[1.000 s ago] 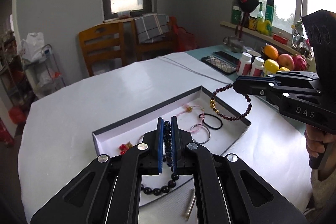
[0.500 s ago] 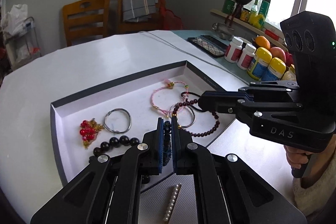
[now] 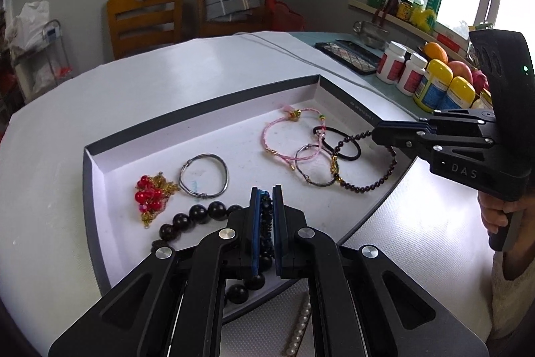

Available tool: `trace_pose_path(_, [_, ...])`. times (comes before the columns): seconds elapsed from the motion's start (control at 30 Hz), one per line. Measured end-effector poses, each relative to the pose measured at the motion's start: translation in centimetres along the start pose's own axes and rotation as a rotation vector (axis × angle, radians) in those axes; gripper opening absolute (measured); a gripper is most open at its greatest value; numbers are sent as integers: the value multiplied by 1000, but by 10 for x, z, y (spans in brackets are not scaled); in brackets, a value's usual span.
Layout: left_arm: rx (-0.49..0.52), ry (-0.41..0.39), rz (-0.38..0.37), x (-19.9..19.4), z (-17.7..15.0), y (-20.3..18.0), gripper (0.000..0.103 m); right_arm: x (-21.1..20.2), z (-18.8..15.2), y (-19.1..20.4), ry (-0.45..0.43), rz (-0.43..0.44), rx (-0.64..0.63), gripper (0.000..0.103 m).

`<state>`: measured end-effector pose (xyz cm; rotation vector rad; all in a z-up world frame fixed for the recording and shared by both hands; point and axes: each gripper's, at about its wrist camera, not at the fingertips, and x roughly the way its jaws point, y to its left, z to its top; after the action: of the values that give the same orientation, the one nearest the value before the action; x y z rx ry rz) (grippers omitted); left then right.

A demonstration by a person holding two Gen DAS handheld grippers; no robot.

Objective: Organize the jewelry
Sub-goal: 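Carry the red bead and blue crystal bracelets into the tray with both grippers, then open the right gripper releasing the red beads while the left gripper releases the blue bracelet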

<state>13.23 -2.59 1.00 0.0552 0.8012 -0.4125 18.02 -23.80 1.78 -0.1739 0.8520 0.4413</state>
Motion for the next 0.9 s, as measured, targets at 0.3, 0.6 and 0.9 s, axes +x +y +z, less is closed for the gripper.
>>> trace_pose_path(0.3, [52,20,78,6,-2,-6,7,22,-6,11,66,-90,-88,6])
trace_pose_path(0.6, [52,63,83,16,-9,0,19,25,-7,11,75,-97,-91,6])
trace_pose_path(0.9, [40,38,102,10,-7,3,36,20,-5,10,57,-92,-71,17])
